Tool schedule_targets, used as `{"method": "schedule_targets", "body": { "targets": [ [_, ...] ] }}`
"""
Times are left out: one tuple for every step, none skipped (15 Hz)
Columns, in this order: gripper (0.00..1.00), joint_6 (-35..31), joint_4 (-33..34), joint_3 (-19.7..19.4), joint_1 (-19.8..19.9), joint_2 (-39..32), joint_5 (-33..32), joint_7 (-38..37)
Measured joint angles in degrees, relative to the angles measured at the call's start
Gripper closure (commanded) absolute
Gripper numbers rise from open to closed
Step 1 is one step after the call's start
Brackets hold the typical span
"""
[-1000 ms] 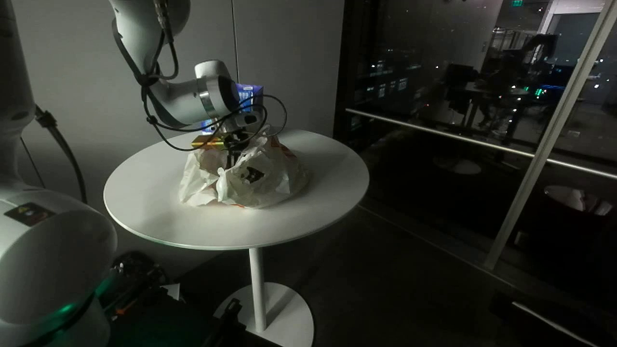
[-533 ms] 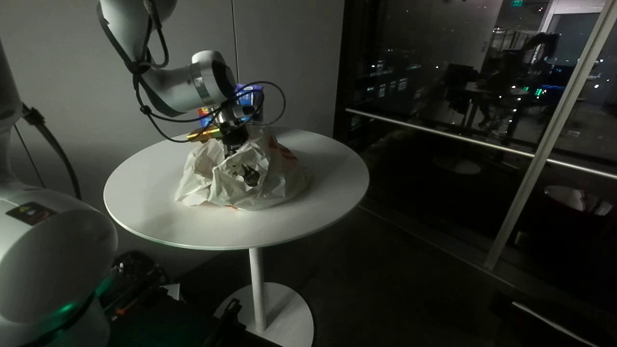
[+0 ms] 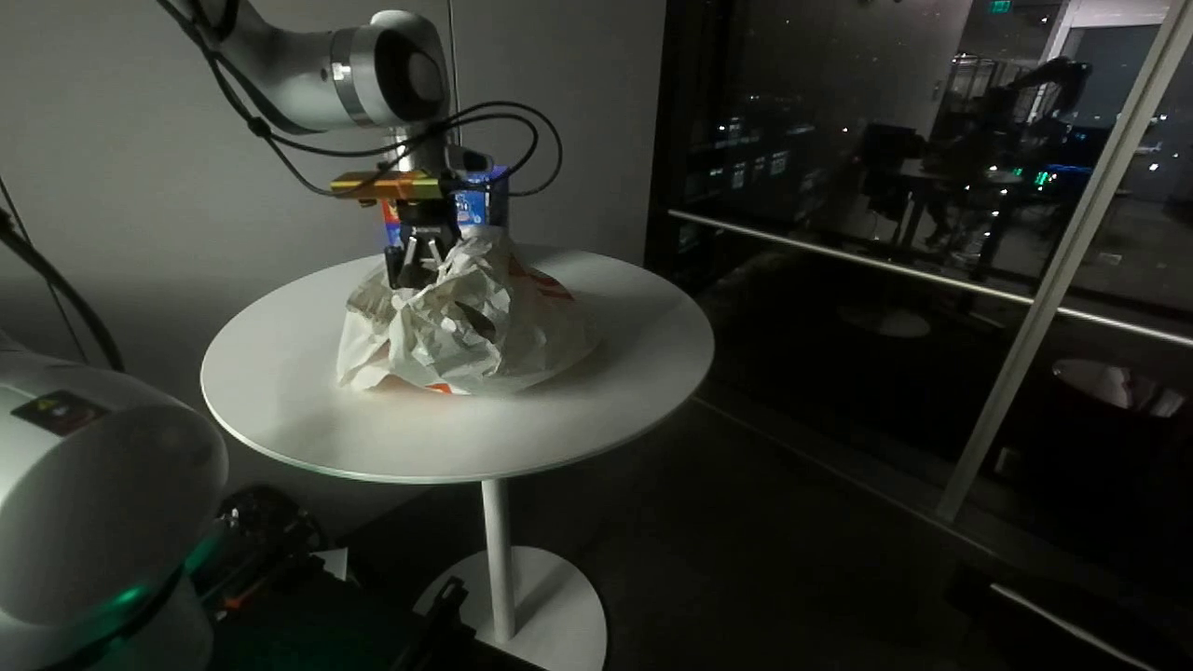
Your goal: Remove the moose, radish and eraser from the plastic bag and place them on the table.
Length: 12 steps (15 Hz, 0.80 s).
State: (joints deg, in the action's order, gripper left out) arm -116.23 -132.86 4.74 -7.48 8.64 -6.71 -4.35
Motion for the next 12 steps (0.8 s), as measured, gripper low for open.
{"method": "schedule_targets", "body": {
  "targets": [
    [1.0,1.4,0.3,-0.7,0.1,1.0,2.1,4.3],
    [1.0,2.6,0.7,-1.3,0.3,1.7,4.0,8.5],
    [1.0,3.4,1.0,-1.9,0.5,2.3,5.4,12.6],
    [0.99,3.9,1.2,-2.5,0.6,2.7,6.6,16.6],
    [0.99,4.5,1.4,-2.9,0.6,3.1,7.3,20.2],
    [1.0,5.2,1.5,-3.0,0.6,3.6,7.8,23.6],
    [0.99,6.2,1.5,-3.0,0.4,4.2,8.0,26.5],
    [0.99,7.4,1.5,-2.8,0.0,5.1,8.0,29.1],
    [0.99,8.8,1.5,-2.6,-0.5,6.2,8.0,31.4],
    [0.99,9.9,1.5,-2.4,-1.2,7.5,8.0,33.6],
    [1.0,10.5,1.4,-2.4,-1.9,8.9,8.0,35.8],
    [1.0,10.5,1.2,-2.3,-2.6,10.1,8.0,37.8]
  ]
}}
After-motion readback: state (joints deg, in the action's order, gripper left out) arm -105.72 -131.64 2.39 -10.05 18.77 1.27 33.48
